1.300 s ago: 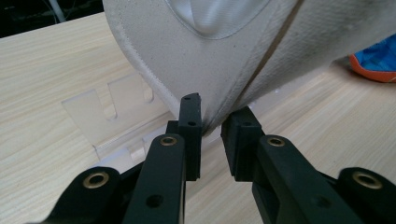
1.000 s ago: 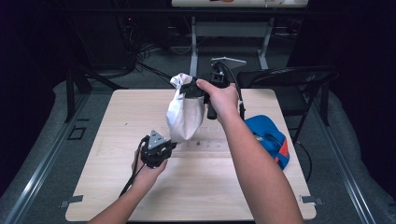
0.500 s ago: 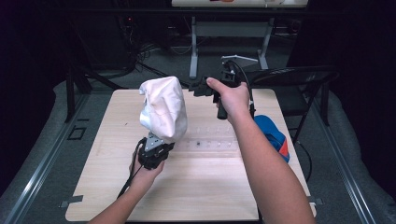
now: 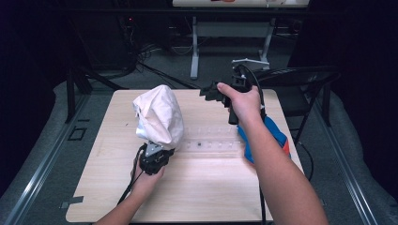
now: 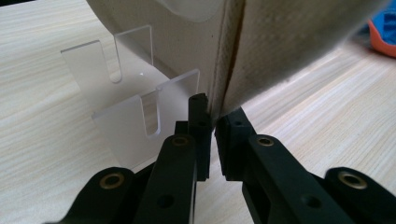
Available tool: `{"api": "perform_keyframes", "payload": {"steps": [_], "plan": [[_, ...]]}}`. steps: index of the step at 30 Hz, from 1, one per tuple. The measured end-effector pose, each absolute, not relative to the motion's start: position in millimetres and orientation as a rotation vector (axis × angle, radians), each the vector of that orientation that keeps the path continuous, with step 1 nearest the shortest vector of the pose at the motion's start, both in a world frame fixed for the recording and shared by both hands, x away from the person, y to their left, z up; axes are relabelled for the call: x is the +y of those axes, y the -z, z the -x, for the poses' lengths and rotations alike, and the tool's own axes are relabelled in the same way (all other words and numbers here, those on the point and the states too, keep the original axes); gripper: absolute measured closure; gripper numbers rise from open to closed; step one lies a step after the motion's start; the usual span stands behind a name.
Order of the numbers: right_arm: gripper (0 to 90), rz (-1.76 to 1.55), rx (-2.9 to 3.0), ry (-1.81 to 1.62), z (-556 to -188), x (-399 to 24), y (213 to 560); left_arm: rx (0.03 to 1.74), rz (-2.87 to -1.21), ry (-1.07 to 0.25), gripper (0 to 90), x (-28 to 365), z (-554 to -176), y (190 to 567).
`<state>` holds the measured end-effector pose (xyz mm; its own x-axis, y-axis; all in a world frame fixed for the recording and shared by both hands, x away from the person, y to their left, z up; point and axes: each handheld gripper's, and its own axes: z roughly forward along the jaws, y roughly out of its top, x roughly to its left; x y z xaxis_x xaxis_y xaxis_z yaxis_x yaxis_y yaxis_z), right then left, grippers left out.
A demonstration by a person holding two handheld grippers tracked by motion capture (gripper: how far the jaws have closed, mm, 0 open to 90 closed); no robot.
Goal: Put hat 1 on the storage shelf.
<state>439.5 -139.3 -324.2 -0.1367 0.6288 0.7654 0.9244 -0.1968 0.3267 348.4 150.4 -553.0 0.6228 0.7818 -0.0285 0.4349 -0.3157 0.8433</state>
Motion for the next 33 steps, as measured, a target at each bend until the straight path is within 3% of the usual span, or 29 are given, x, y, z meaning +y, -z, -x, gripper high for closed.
{"api": "perform_keyframes", "payload": {"steps": [15, 18, 33], "plan": [[62.3, 1.878, -1.853, 1.223, -415, -166, 347, 1.014, -2.014, -0.532, 59.1, 169, -327, 555], [62.4, 1.901, -1.850, 1.230, -408, -176, 354, 0.981, -2.026, -0.459, 55.5, 174, -322, 555], [61.7, 2.056, -1.828, 1.218, -371, -229, 403, 0.961, -1.986, -0.485, 47.6, 207, -304, 548]]}}
